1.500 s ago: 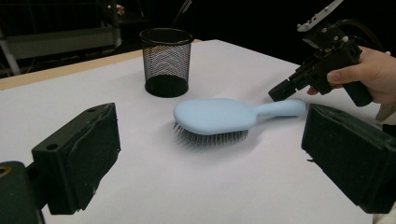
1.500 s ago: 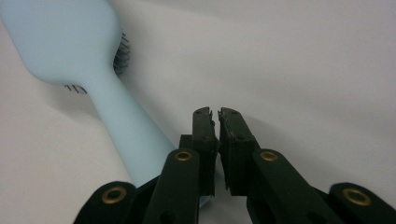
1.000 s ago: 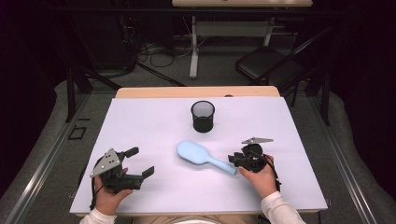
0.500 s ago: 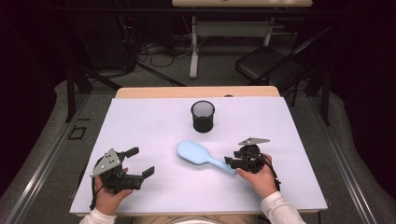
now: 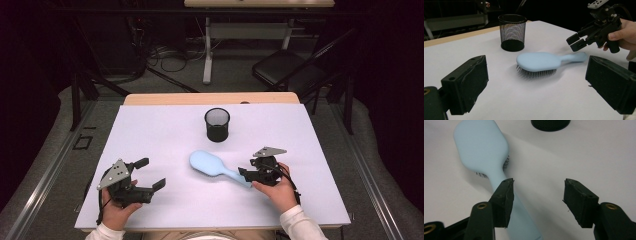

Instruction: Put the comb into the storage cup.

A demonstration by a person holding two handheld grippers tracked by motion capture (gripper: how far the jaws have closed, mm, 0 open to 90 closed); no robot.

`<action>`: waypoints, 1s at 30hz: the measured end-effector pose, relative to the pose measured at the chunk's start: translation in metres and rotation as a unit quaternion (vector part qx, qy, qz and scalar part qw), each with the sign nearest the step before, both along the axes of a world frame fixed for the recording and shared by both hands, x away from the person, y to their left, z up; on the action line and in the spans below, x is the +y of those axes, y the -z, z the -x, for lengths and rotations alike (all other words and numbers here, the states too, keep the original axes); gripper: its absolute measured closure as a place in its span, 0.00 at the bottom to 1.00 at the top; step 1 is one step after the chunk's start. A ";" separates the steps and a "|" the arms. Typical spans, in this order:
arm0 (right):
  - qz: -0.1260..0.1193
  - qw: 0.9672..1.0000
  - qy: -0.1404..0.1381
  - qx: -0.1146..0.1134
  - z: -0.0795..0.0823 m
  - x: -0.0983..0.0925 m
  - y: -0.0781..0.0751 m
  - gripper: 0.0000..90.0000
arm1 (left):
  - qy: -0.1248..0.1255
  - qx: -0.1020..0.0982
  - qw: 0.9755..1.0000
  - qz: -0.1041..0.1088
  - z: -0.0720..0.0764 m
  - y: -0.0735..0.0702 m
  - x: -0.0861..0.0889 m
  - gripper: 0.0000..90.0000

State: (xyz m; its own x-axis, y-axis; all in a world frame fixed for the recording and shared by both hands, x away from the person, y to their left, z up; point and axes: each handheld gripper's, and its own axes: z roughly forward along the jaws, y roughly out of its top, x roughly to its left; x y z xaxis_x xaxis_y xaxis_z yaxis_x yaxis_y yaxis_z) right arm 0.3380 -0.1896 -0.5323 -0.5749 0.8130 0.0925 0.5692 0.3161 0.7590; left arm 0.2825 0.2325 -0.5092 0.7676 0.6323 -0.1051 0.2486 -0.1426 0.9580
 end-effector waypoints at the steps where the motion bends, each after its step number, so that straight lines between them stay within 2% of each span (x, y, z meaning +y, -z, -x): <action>1: 0.001 1.000 -0.001 -0.001 0.000 0.000 -0.001 0.44 | 0.000 0.000 1.000 0.000 0.000 0.000 0.000 0.05; 7: 0.015 1.000 -0.010 0.001 0.000 0.002 -0.003 0.34 | 0.003 0.000 1.000 0.001 0.000 0.000 0.000 0.05; 16: 0.014 1.000 -0.021 0.013 -0.001 0.004 -0.006 0.16 | 0.002 0.001 1.000 0.000 0.000 0.000 -0.001 0.05; 19: 0.016 0.999 -0.024 0.018 -0.001 0.005 -0.006 0.14 | 0.002 0.001 1.000 0.000 0.000 0.000 -0.001 0.05; 22: 0.019 0.999 -0.027 0.028 -0.001 0.008 -0.005 0.03 | 0.002 0.001 1.000 0.000 0.000 0.000 -0.001 0.05; 30: 0.033 0.998 -0.049 0.023 0.001 0.013 -0.008 0.00 | 0.001 0.000 1.000 -0.001 0.000 0.000 0.000 0.05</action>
